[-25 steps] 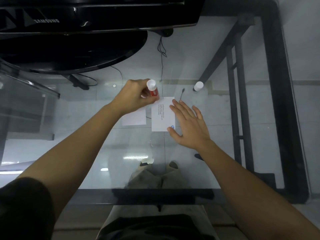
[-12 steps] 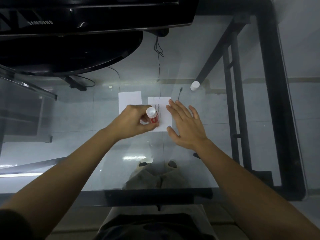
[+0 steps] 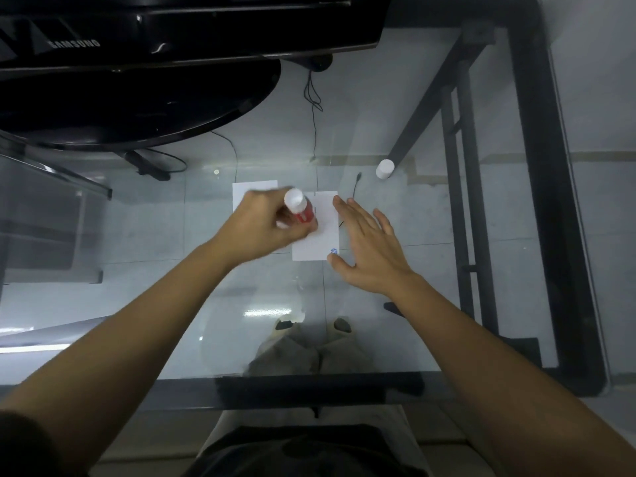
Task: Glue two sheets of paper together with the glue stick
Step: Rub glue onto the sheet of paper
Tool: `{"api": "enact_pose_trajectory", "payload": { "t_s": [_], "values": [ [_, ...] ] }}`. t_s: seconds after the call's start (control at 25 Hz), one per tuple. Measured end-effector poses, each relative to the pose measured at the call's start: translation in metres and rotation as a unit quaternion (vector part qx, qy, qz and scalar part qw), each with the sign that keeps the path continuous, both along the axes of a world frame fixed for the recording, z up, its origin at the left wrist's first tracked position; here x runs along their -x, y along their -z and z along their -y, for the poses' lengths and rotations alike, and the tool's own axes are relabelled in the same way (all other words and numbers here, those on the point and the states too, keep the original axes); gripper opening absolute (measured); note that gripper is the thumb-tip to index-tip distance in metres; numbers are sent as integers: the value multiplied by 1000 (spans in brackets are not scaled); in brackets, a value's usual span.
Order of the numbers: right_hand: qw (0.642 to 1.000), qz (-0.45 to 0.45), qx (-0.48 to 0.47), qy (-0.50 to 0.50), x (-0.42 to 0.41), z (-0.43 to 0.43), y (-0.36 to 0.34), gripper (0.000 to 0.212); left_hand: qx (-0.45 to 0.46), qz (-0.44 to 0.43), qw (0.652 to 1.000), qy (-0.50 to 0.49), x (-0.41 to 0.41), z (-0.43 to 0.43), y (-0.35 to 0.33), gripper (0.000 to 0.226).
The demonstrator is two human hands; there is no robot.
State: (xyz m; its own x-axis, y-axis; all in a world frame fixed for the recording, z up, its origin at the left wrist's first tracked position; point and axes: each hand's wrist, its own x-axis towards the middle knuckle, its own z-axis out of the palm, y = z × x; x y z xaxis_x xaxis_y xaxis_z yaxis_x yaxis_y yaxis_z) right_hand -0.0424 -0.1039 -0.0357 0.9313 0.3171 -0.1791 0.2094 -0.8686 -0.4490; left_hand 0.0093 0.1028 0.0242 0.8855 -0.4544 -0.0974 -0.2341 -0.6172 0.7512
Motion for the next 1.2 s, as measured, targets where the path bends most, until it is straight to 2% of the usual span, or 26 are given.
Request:
{"api": "enact_pose_trajectory", "payload": {
  "t_s": [0.2,0.32,0.6,0.76,0.92,1.04,1.2],
  "values": [
    [999,-43,-5,10,-4,0,-3,86,-29,-43,998,34,28,1,5,25],
    [999,-41,-23,11,-4,-1,-4,87,-30,-24,998,60,8,6,3,23],
    [998,-36,-39,16,-4,-2,-3,87,-52,27,998,-12,-44,15,1,25],
    [997,-48,-59,25,-5,-1,-3,90,-18,-16,999,21,-10,7,-1,24],
    [996,-56,-62,29,-6,-1,-3,91,-24,-36,997,62,15,10,4,23],
    [995,-57,-71,31,-5,-2,-5,91,-37,-29,996,76,-3,15,4,23],
    [995,-60,-78,36,-5,-4,-7,91,-57,11,998,33,-42,23,1,26]
  ]
}}
